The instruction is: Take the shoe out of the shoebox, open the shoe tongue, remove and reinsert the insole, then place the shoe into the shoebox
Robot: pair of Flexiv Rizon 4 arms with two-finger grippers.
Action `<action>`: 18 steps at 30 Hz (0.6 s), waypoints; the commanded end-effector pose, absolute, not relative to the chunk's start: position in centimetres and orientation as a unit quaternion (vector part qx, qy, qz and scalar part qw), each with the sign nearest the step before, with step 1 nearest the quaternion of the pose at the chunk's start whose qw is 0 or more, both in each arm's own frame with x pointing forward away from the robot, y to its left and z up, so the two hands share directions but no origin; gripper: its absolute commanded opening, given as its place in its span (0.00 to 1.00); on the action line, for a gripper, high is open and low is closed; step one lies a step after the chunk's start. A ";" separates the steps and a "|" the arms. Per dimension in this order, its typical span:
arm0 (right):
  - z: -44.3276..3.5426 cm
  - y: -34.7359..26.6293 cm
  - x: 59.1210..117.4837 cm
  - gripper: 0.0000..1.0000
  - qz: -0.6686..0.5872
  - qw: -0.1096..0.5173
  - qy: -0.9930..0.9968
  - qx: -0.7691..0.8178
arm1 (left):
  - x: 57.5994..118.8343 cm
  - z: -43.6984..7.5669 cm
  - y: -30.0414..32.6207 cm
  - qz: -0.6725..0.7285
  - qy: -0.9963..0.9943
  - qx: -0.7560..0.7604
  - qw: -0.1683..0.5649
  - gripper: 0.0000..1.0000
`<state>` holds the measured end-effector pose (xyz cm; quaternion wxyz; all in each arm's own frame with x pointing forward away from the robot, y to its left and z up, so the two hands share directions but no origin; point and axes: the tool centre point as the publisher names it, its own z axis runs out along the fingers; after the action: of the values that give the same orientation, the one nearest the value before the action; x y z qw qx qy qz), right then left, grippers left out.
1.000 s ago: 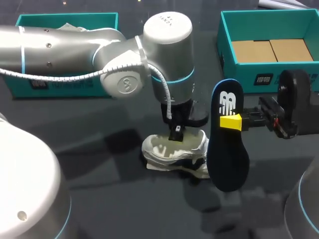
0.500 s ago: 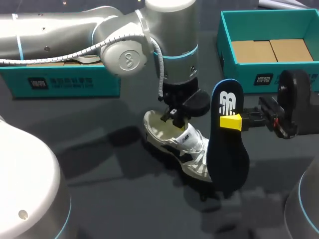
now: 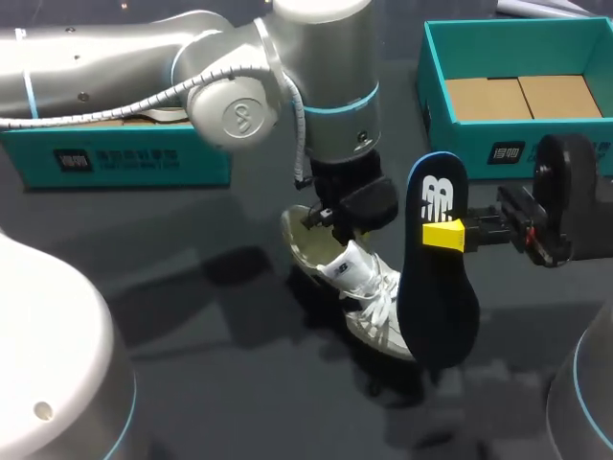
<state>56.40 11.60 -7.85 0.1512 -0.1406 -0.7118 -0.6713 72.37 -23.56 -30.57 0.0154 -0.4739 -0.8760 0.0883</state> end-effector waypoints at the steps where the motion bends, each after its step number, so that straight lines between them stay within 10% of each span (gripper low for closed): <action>1: -7.7 11.5 55.8 0.00 -0.671 0.147 -0.712 -0.145 | 72.5 -30.6 -23.4 0.104 -0.802 -0.588 0.012 0.00; 18: -7.7 11.5 55.8 0.00 -0.671 0.147 -0.712 -0.145 | 71.1 -31.2 -24.5 0.062 -0.709 -0.702 -0.019 0.00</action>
<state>56.39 11.60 -7.84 0.1512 -0.1407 -0.7119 -0.6712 71.19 -24.53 -30.83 -0.0180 -0.7004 -0.7108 0.0622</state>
